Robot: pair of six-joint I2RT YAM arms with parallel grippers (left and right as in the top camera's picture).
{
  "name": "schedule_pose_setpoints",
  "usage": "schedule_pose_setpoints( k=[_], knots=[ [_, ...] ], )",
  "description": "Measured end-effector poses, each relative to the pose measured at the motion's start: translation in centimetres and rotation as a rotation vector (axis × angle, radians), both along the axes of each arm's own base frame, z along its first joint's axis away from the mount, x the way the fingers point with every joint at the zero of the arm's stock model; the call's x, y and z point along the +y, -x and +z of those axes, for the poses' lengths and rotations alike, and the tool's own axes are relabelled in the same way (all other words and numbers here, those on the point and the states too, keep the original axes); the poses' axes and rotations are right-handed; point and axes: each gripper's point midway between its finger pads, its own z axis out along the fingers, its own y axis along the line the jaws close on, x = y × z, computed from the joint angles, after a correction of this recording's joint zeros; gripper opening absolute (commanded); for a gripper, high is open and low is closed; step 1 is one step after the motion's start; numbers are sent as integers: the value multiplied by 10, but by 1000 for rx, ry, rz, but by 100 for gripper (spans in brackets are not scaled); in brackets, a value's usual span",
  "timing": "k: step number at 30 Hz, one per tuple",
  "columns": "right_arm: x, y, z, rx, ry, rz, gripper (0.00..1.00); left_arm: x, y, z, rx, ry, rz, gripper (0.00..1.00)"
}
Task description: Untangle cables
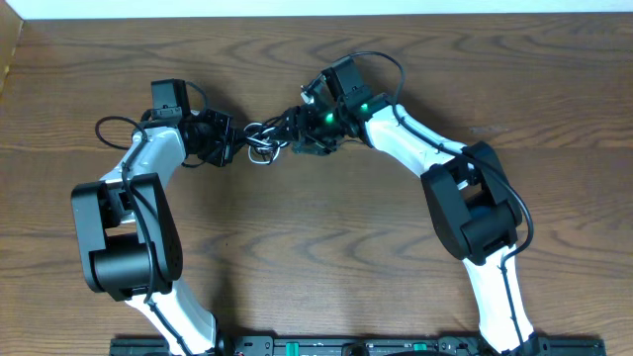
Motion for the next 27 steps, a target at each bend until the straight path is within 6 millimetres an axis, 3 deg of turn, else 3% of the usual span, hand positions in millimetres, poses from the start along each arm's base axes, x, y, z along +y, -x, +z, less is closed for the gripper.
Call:
schedule_pose_setpoints(
  k=[6, 10, 15, 22, 27],
  knots=[
    [11, 7, 8, -7, -42, 35, 59, 1, 0, 0, 0, -5, 2, 7],
    [20, 16, 7, -4, -33, 48, 49, 1, 0, -1, 1, -7, 4, 7],
    [26, 19, 0, -19, 7, 34, 29, 1, 0, -1, 1, -7, 4, 8],
    [21, 22, -15, -31, 92, 16, 4, 1, 0, -1, 1, -7, 4, 7],
    [9, 22, -29, -38, 175, 3, 4, 1, 0, -1, 1, -7, 4, 7]
  ],
)
